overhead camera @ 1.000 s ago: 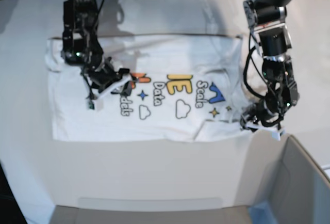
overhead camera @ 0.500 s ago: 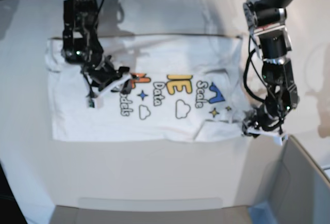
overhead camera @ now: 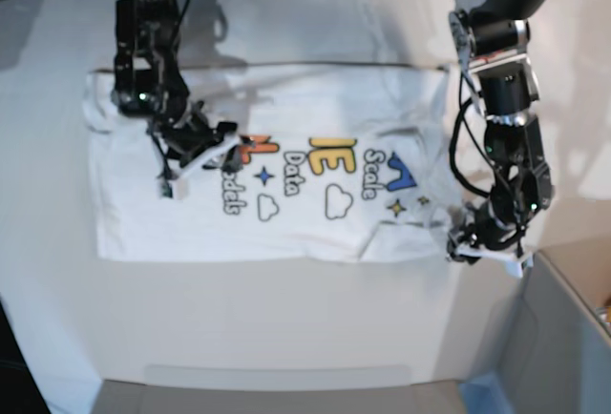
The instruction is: Layout the t-shirt on the table in an organized manner, then fold the t-shirt properly
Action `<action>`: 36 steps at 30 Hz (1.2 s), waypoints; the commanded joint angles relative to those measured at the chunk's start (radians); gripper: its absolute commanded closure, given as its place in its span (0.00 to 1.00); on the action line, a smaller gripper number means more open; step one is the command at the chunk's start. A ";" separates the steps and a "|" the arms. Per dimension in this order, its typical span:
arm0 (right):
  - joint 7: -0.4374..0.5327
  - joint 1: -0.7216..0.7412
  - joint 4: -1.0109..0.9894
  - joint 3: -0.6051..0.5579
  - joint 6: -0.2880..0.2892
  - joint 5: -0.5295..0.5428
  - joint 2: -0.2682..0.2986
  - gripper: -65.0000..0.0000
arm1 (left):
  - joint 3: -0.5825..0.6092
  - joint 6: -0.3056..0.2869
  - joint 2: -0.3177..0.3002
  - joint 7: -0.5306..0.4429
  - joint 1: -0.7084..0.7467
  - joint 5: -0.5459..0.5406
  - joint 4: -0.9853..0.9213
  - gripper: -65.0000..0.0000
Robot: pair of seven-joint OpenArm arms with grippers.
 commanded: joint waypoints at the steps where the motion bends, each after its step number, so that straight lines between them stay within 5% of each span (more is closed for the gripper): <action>1: 0.016 0.010 0.021 0.001 0.007 0.012 0.002 0.67 | 0.005 -0.006 -0.026 -0.013 -0.030 -0.006 0.023 0.56; 27: 0.016 0.010 0.025 0.001 0.007 0.012 0.002 0.67 | 0.077 -0.004 -0.009 -0.065 -0.011 -0.004 -0.023 0.56; 36: 0.016 0.009 0.025 0.001 0.007 0.012 0.002 0.67 | 0.080 -0.004 -0.009 -0.107 -0.025 -0.004 -0.027 0.77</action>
